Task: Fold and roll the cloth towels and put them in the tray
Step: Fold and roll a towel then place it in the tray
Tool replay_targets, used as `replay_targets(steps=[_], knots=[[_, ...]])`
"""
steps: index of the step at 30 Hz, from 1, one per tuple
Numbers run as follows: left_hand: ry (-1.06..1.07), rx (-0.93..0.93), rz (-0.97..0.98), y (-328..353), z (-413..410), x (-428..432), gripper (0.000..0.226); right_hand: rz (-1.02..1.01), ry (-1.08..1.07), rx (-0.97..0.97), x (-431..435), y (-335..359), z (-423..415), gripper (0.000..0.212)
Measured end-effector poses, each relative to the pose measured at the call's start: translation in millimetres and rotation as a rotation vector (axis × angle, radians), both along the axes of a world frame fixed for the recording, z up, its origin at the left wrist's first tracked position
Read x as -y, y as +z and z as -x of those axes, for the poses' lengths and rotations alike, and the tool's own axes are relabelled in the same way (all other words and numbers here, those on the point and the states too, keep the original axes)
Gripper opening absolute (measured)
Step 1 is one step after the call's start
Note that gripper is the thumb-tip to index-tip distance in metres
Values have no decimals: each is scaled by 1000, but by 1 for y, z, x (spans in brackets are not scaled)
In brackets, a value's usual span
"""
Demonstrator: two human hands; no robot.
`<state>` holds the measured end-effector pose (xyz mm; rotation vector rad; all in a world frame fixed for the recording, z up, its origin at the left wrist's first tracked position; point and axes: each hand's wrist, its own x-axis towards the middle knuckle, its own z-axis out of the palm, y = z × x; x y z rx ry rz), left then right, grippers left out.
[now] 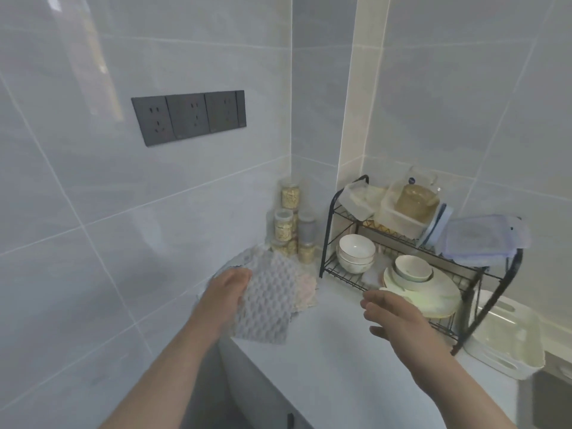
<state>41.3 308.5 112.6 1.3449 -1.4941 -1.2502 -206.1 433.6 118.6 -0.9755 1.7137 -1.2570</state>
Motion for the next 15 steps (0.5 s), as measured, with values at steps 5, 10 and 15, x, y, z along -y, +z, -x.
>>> replay_targets(steps=[5, 10, 15], knots=[[-108, 174, 15, -40, 3, 122, 30, -78, -29, -24, 94, -28, -14, 21], [-291, 402, -14, -92, 9, 226, 34, -208, -84, 15, 198, -74, -38, 16], [-450, 630, 101, -137, 23, 292, 41, -305, -92, -13, 289, -124, -53, 23]])
